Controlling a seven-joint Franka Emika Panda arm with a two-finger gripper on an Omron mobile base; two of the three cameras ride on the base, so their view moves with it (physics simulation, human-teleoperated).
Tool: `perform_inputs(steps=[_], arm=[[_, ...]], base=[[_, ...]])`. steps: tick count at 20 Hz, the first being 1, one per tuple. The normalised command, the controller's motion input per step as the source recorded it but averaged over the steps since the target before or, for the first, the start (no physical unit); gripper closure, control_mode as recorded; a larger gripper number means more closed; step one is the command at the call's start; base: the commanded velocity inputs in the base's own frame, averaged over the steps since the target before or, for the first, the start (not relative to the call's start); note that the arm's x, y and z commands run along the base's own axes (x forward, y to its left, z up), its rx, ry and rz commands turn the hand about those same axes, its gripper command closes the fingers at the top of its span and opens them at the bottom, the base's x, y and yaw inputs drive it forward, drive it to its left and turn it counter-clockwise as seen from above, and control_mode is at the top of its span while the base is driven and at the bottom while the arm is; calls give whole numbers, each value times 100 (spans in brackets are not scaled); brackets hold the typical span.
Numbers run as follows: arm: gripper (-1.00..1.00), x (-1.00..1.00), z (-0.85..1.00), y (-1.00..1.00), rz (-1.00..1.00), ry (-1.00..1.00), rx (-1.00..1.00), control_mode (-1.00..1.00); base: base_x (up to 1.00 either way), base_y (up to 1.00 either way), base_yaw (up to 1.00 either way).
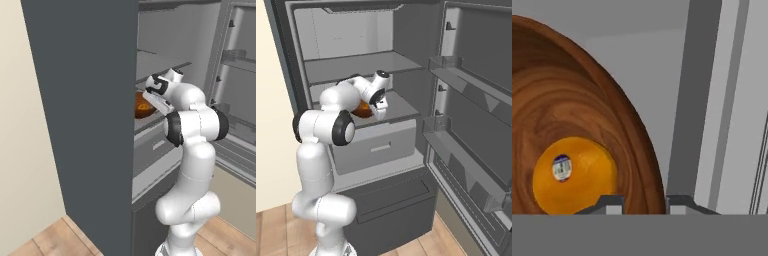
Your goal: Move the mug from next to the sink to the open cabinet. Then, move the bowl with the orange to the fridge to clear the area for faucet cleaning.
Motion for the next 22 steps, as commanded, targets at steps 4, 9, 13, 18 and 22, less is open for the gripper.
perform_inputs(steps=[4,9,13,18,22], arm=[[-100,0,0,0,0,0,0,-100],[-100,-71,1,-44,0,-12,4,-100],[-100,-100,27,-77,0,-32,12,-100],[-100,-100,88,-42,0,-48,9,-100],[-100,-100,87,0,2,-23,0,-100]], base=[[0,0,0],[0,0,0],[0,0,0],[0,0,0],[0,0,0]])
